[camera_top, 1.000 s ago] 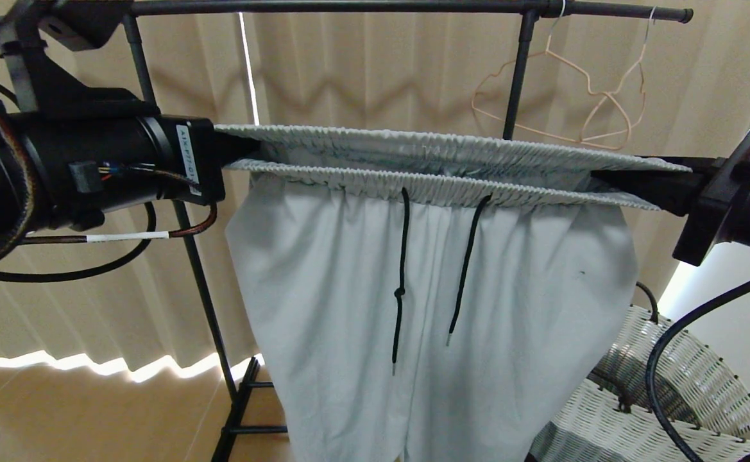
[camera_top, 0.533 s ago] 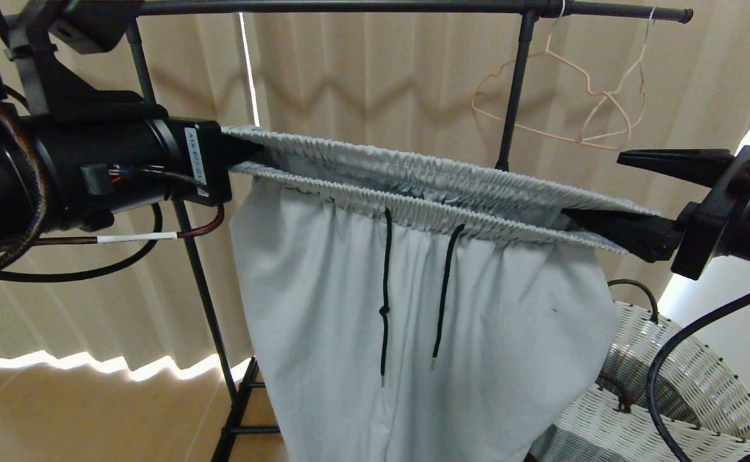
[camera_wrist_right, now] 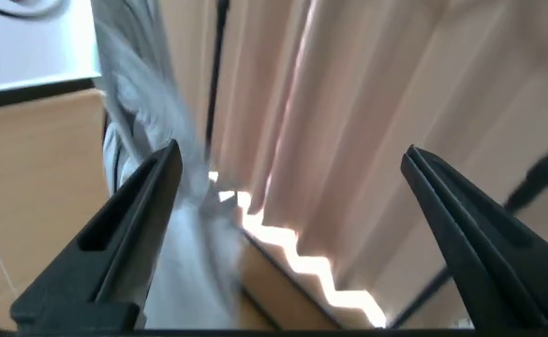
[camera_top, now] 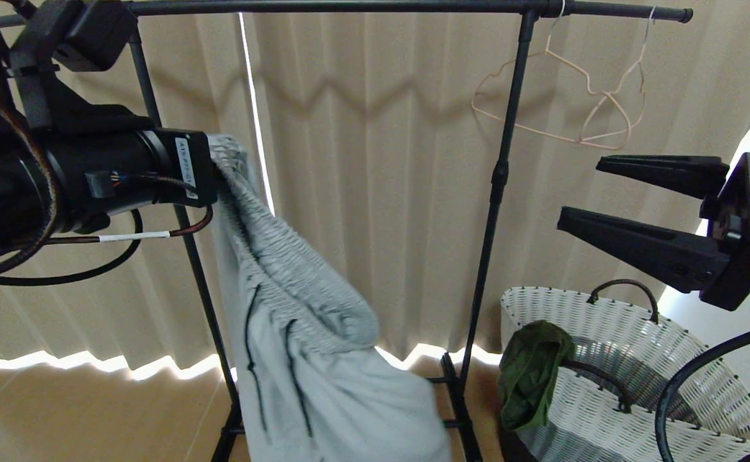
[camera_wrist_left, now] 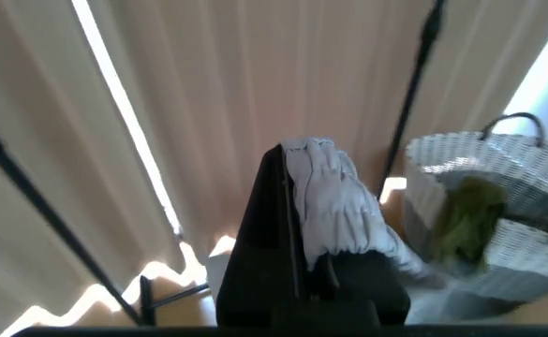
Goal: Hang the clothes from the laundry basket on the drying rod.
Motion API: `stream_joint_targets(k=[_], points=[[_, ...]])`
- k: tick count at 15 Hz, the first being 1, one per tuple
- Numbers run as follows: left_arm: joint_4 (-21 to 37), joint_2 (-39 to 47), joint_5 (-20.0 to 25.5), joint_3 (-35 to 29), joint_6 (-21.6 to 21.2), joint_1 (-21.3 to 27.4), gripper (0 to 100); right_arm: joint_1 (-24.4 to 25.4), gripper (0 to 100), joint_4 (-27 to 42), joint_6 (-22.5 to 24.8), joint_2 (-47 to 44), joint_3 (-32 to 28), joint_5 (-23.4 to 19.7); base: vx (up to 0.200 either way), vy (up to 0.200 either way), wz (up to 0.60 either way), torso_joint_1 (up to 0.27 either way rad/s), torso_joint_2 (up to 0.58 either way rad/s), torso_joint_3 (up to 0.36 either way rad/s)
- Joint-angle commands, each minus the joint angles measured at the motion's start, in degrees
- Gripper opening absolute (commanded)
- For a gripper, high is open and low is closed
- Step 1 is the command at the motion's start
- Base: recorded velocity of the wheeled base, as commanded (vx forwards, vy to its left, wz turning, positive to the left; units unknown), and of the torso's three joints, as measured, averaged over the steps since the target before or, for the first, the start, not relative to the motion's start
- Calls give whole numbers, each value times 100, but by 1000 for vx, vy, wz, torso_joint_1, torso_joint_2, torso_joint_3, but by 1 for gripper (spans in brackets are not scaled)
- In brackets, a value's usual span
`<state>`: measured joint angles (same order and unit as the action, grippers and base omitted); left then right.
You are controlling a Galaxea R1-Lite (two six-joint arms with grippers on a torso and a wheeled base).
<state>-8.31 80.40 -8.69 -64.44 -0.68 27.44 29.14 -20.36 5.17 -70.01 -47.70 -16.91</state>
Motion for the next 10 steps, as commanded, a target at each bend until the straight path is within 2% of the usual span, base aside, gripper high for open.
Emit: stream_joint_targets(k=[1,2,3,4,5,7,9,10], points=[[-4,-15,8,81,7,-107,0,-13,100,-30,19,66,33,30,0,0,0,0,0,0],[-4,-77,8,195,-2,-116,0,-83,100,-12,37,75,50,74,0,0,0,0,0,0],[14,-349,8,459,-20,-239,0,-470,100,50,72,154,138,179,0,0,0,0,0,0],[23,-384,8,494,-28,-257,0,-532,100,50,72,172,147,197,0,0,0,0,0,0],[49,-771,25,784,-266,-626,0,-1244,100,111,257,304,367,355,0,0,0,0,0,0],[58,-1131,52,1039,-494,-1101,0,-2096,100,199,687,400,657,452,0,0,0,0,0,0],[58,-1360,52,1338,-556,-1347,0,-2817,100,164,1039,409,938,452,0,0,0,0,0,0],[58,-1457,52,1478,-556,-1408,0,-2993,100,146,1118,418,1035,452,0,0,0,0,0,0]])
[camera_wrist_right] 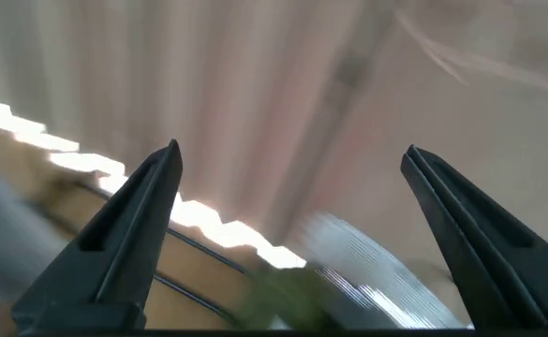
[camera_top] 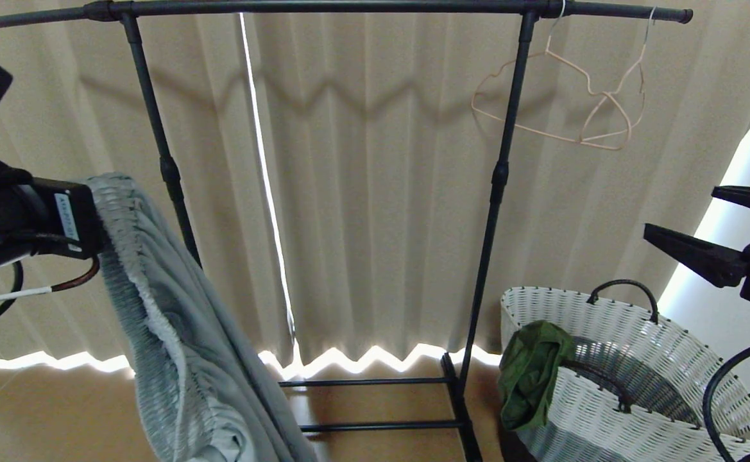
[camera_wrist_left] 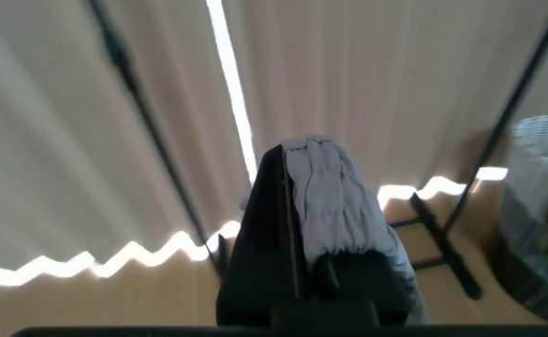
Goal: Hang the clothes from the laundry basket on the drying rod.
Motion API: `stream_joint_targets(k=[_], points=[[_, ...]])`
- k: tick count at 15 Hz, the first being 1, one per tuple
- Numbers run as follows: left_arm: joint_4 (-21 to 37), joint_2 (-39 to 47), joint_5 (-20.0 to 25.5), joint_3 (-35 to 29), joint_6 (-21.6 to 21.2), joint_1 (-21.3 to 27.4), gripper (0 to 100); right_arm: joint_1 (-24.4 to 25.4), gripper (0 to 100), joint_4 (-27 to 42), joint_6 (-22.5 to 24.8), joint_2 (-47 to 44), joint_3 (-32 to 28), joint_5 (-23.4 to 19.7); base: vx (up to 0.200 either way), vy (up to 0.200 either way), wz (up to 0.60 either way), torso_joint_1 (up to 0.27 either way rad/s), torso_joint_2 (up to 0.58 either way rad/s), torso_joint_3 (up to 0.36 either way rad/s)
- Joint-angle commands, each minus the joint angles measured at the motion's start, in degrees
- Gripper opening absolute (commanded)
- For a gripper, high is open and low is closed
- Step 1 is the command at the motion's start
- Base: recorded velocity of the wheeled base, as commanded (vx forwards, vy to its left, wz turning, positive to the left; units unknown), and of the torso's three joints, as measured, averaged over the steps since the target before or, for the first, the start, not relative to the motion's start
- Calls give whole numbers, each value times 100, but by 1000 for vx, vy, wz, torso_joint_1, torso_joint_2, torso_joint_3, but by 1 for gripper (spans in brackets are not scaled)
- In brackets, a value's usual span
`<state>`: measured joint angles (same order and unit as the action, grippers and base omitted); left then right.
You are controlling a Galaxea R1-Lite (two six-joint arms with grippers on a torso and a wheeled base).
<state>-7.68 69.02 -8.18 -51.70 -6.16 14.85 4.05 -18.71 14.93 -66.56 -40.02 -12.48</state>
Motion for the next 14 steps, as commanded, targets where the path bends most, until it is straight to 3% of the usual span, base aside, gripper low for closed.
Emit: stream_joint_targets(k=[1,7,9,14], points=[[-5,-407,1,327,-8,-184,0,-589,100,-18,221,135,328,18,0,0,0,0,0,0],[-23,-398,71,380,0,-140,0,-748,100,-27,335,565,513,35,0,0,0,0,0,0],[-23,-425,308,380,18,-140,0,-844,100,-18,765,680,689,35,0,0,0,0,0,0],[-23,-434,431,380,27,-149,0,-1038,100,-27,932,636,715,35,0,0,0,0,0,0]])
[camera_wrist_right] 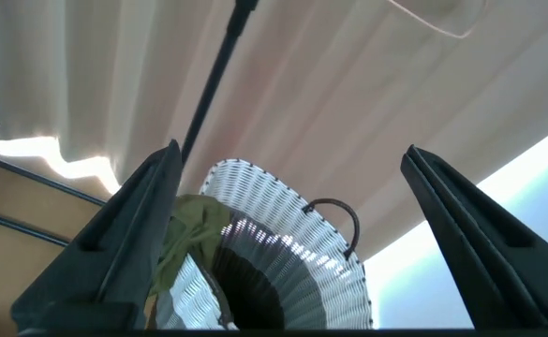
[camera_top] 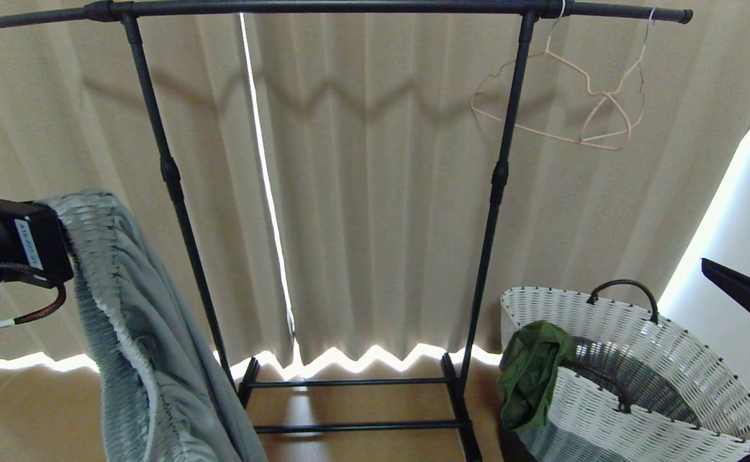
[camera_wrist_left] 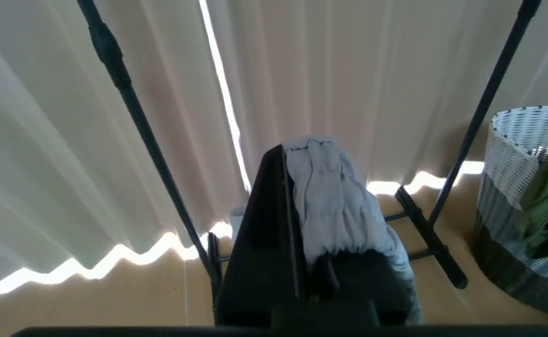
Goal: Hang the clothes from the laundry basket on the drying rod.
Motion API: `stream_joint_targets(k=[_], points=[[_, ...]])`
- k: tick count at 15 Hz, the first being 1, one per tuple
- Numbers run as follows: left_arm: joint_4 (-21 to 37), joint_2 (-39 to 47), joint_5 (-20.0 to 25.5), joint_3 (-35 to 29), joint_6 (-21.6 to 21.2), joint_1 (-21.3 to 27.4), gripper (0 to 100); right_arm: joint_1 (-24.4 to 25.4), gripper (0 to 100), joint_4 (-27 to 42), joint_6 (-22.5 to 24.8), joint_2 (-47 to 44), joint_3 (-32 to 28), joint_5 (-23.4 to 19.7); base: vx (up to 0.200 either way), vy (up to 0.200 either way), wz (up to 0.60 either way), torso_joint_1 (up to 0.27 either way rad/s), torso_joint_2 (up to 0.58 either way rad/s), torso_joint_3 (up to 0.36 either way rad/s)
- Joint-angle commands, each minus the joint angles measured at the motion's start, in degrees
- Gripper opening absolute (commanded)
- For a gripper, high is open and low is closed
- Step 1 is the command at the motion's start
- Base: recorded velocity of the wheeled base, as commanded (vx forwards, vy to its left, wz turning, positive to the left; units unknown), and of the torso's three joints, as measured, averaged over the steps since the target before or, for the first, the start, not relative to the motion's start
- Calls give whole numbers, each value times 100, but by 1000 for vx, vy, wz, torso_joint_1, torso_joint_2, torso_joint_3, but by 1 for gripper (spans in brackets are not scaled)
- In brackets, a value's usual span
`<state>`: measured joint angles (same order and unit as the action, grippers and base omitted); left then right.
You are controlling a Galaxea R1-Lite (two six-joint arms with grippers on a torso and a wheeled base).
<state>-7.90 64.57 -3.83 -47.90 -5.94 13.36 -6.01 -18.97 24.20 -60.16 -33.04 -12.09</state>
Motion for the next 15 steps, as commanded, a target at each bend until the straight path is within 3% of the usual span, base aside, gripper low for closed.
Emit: stream_joint_targets(k=[1,10,13,15], points=[[-1,11,-4,0,-4,0,0,-41,100,-2,6,4,34,-4,0,0,0,0,0,0],[-10,-41,22,17,-39,79,0,-93,100,-2,94,-4,52,-4,0,0,0,0,0,0],[-203,-156,427,378,-13,237,0,-269,100,-2,94,-13,52,-12,0,0,0,84,-242,-214],[-449,-147,436,518,-30,237,0,-278,100,-2,94,-13,52,-4,0,0,0,80,-327,-285]])
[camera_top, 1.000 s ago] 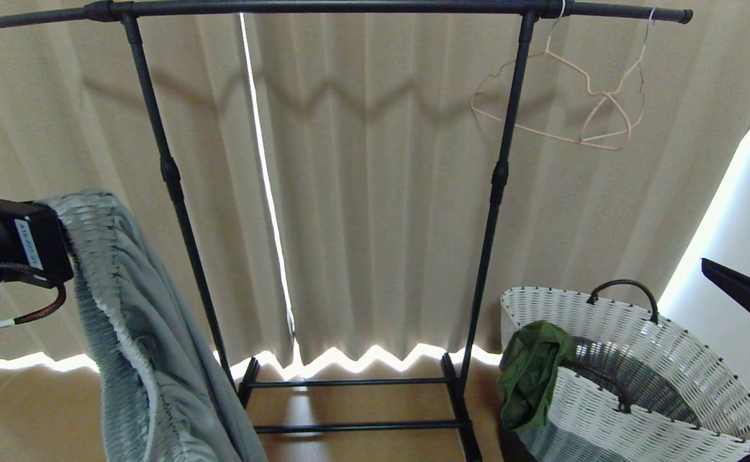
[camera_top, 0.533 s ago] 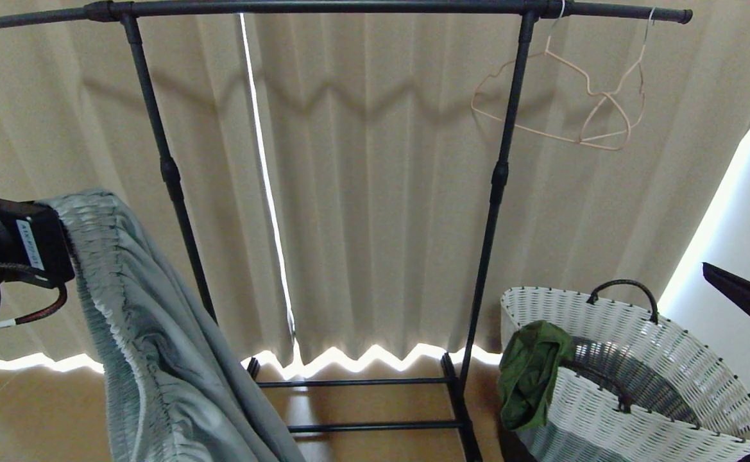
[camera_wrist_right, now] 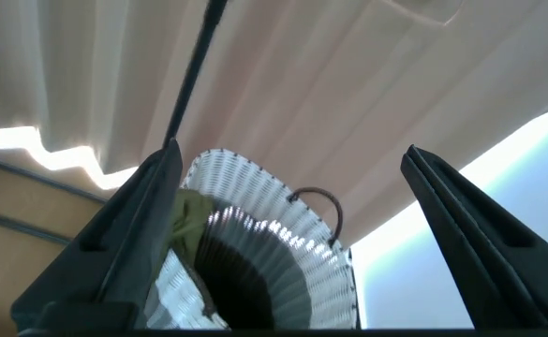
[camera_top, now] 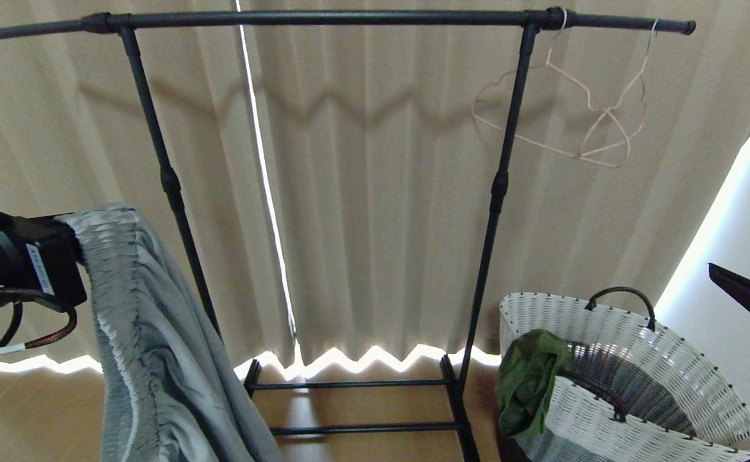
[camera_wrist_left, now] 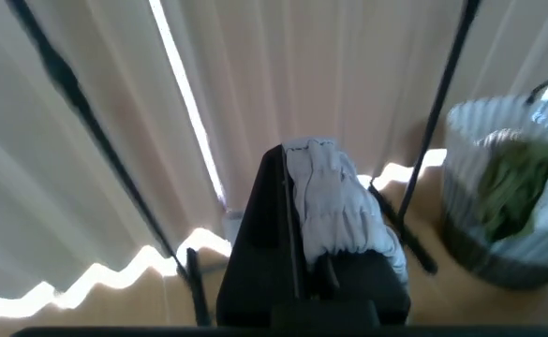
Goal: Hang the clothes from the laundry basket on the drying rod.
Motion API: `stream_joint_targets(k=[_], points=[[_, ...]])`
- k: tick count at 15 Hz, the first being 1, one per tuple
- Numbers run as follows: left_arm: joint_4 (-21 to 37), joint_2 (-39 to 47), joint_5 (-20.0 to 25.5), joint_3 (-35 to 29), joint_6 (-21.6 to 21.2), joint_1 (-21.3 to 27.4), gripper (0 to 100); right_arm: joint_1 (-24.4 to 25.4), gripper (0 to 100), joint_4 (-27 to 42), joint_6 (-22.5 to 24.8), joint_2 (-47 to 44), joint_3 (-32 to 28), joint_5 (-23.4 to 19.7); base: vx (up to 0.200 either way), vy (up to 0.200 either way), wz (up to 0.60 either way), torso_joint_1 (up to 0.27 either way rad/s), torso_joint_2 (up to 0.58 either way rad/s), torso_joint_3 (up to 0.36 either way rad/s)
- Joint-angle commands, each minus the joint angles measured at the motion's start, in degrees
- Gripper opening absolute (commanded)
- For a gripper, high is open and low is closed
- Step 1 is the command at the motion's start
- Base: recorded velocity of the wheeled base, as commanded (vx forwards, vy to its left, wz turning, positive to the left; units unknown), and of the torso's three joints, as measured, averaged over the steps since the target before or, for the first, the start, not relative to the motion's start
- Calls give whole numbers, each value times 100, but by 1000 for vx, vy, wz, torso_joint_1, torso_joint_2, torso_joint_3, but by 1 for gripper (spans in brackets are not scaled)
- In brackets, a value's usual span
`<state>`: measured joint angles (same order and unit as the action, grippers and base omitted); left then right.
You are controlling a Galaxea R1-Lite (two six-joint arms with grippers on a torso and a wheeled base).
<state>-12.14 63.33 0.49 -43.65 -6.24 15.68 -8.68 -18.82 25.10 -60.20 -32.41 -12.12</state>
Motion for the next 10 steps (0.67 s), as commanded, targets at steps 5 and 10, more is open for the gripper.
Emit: stream_joint_targets(k=[5,10], points=[[-289,-102,4,472,-307,6,0,-20,100,-16,4,-10,-2,-1,0,0,0,195,-517,-291],[-289,-251,4,613,-334,-3,0,-20,100,-16,4,-10,-10,-1,0,0,0,189,-458,-278]])
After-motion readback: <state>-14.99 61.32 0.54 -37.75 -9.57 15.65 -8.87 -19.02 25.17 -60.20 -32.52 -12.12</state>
